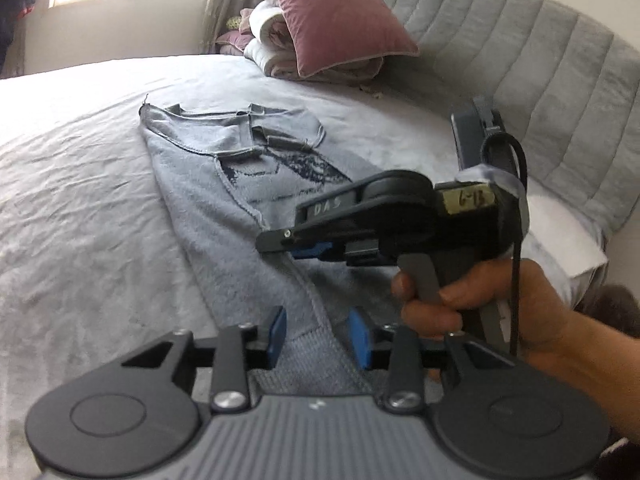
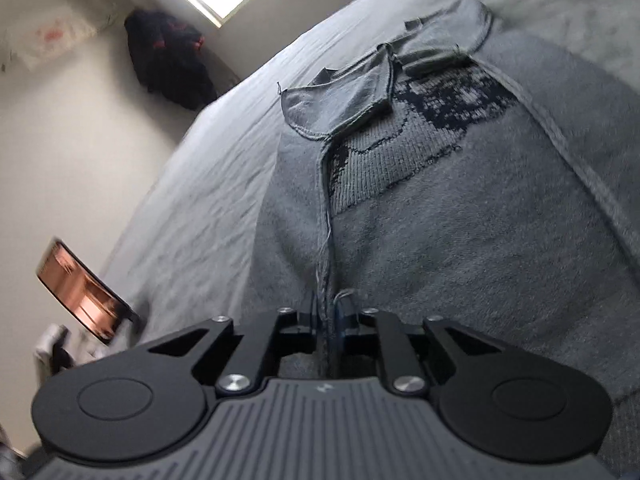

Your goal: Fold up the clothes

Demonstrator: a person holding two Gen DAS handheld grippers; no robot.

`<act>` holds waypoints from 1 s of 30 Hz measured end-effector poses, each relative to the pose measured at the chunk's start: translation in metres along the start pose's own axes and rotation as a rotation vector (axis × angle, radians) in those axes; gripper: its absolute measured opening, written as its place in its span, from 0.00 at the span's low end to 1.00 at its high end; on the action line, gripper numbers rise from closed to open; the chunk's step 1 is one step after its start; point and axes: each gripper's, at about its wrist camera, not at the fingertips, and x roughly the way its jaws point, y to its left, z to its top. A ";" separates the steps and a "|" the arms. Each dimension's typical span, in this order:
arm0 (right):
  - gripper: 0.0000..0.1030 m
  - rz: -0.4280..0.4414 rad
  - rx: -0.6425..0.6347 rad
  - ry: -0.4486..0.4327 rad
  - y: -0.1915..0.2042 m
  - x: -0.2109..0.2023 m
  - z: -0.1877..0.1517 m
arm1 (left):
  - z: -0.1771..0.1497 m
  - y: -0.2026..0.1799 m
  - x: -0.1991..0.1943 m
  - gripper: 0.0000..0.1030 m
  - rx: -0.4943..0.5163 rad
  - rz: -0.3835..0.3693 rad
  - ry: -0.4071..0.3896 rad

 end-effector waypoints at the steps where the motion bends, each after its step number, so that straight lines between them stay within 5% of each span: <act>1: 0.25 0.025 0.039 0.005 -0.005 0.001 0.004 | 0.000 0.000 0.001 0.35 -0.005 -0.016 -0.001; 3: 0.33 0.070 0.107 0.013 -0.013 0.007 0.014 | 0.000 -0.001 0.006 0.34 -0.007 -0.040 0.009; 8: 0.32 0.086 0.143 0.021 -0.016 0.034 0.038 | -0.002 -0.007 0.026 0.34 0.016 -0.057 0.079; 11: 0.04 0.002 0.071 -0.002 -0.008 0.044 0.047 | -0.003 -0.008 0.031 0.34 0.024 -0.062 0.107; 14: 0.04 -0.054 0.013 -0.018 -0.002 0.047 0.051 | -0.001 -0.002 0.029 0.35 -0.006 -0.089 0.109; 17: 0.21 -0.052 -0.037 -0.019 -0.001 0.035 0.050 | 0.003 0.008 0.021 0.36 -0.054 -0.106 0.062; 19: 0.43 -0.041 -0.065 -0.023 -0.004 0.023 0.049 | 0.005 0.013 0.020 0.43 -0.075 -0.076 0.013; 25: 0.45 -0.089 -0.141 -0.082 -0.028 -0.029 0.056 | 0.002 0.018 0.040 0.44 -0.121 -0.009 0.000; 30: 0.47 -0.143 -0.164 -0.134 -0.063 -0.085 0.050 | -0.005 -0.004 0.043 0.50 -0.027 0.040 -0.006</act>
